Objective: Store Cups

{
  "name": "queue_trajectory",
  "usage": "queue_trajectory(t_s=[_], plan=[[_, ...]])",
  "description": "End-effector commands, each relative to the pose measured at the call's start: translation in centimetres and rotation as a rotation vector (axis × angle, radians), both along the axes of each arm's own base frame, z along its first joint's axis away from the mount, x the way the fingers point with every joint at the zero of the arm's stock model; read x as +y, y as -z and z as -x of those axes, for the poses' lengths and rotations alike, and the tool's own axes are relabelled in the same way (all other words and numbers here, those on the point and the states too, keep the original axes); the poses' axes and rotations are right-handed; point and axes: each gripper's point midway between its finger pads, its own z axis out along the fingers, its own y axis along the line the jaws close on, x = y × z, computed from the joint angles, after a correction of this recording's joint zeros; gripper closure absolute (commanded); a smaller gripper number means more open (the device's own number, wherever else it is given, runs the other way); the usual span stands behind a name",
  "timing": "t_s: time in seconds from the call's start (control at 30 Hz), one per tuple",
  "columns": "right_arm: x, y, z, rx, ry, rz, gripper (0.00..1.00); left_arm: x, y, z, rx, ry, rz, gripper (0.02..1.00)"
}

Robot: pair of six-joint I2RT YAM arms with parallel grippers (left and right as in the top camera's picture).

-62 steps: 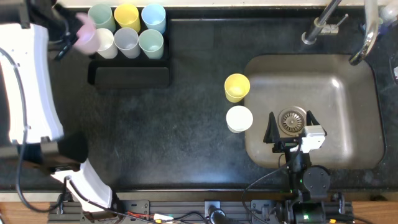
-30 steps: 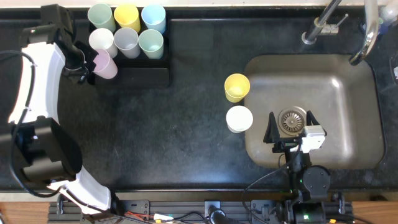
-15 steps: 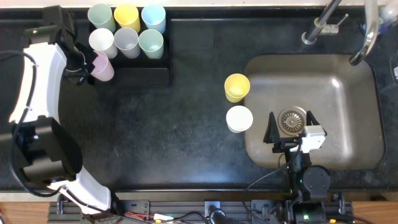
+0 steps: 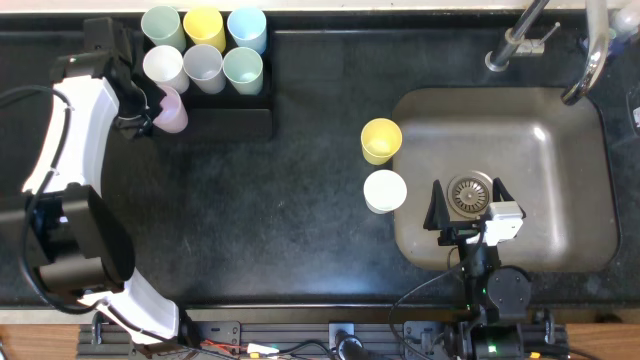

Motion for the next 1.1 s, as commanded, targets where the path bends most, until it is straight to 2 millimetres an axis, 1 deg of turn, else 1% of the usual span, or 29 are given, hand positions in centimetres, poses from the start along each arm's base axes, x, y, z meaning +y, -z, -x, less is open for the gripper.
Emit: queue_trajectory(t_s=[0.03, 0.13, 0.23, 0.3, 0.37, 0.43, 0.47, 0.5, 0.53, 0.57, 0.6, 0.63, 0.67, 0.7, 0.77, 0.83, 0.9, 1.0, 1.1], plan=[[0.0, 0.4, 0.0, 0.0, -0.001, 0.006, 0.003, 0.0, -0.8, 0.3, -0.014, 0.009, -0.016, 0.018], [0.0, 0.4, 0.0, 0.001, -0.001, 0.006, 0.003, 0.0, -0.9, 0.4, -0.011, 0.009, -0.016, 0.018], [0.0, 0.4, 0.0, 0.0, -0.002, 0.006, 0.003, -0.3, -2.0, 0.5, -0.035, 0.016, -0.02, 0.018], [0.0, 0.4, 0.0, 0.001, -0.001, 0.006, 0.003, -0.8, -3.6, 0.7, -0.07, 0.034, -0.028, 0.018], [0.0, 0.4, 0.0, 0.0, -0.002, 0.006, 0.003, -1.8, -5.5, 1.0, -0.107, 0.058, -0.031, 0.018], [0.0, 0.4, 0.0, 0.0, -0.001, 0.006, 0.005, -4.0, -7.4, 1.2, -0.153, 0.11, -0.024, 0.018], [0.0, 0.4, 0.0, 0.0, -0.001, 0.006, 0.003, -5.3, -8.0, 1.2, -0.166, 0.142, -0.02, 0.02], [0.0, 0.4, 0.0, 0.0, -0.001, 0.006, 0.005, -7.2, -8.7, 1.3, -0.178, 0.19, -0.017, 0.018], [0.0, 0.4, 0.0, 0.0, -0.001, 0.006, 0.003, -9.6, -9.3, 1.2, -0.189, 0.252, -0.019, 0.018], [0.0, 0.4, 0.0, 0.0, -0.001, 0.006, 0.003, -11.1, -9.6, 1.1, -0.197, 0.29, -0.019, 0.018], [0.0, 0.4, 0.0, 0.0, -0.001, 0.006, 0.005, -15.9, -10.2, 1.1, -0.228, 0.408, -0.024, 0.018], [0.0, 0.4, 0.0, 0.001, -0.001, 0.006, 0.003, -18.0, -10.3, 1.1, -0.241, 0.458, -0.029, 0.018], [0.0, 0.4, 0.0, 0.0, -0.001, 0.006, 0.005, -21.1, -10.3, 1.3, -0.262, 0.529, -0.034, 0.018], [0.0, 0.4, 0.0, 0.001, -0.002, 0.006, 0.005, -26.1, -9.9, 1.8, -0.295, 0.628, -0.03, 0.018], [0.0, 0.4, 0.0, 0.0, -0.001, 0.006, 0.003, -30.2, -9.2, 2.5, -0.315, 0.713, -0.012, 0.018], [0.0, 0.4, 0.0, 0.0, -0.001, 0.006, 0.003, -33.3, -7.9, 3.6, -0.299, 0.768, 0.021, 0.018], [0.0, 0.4, 0.0, 0.0, -0.001, 0.006, 0.003, -35.4, -6.5, 4.7, -0.263, 0.822, 0.061, 0.018], [0.0, 0.4, 0.0, 0.0, -0.001, 0.006, 0.003, -37.0, -4.9, 5.7, -0.216, 0.863, 0.092, 0.018], [0.0, 0.4, 0.0, 0.0, -0.001, 0.006, 0.003, -37.4, -3.9, 5.8, -0.199, 0.876, 0.09, 0.018]])
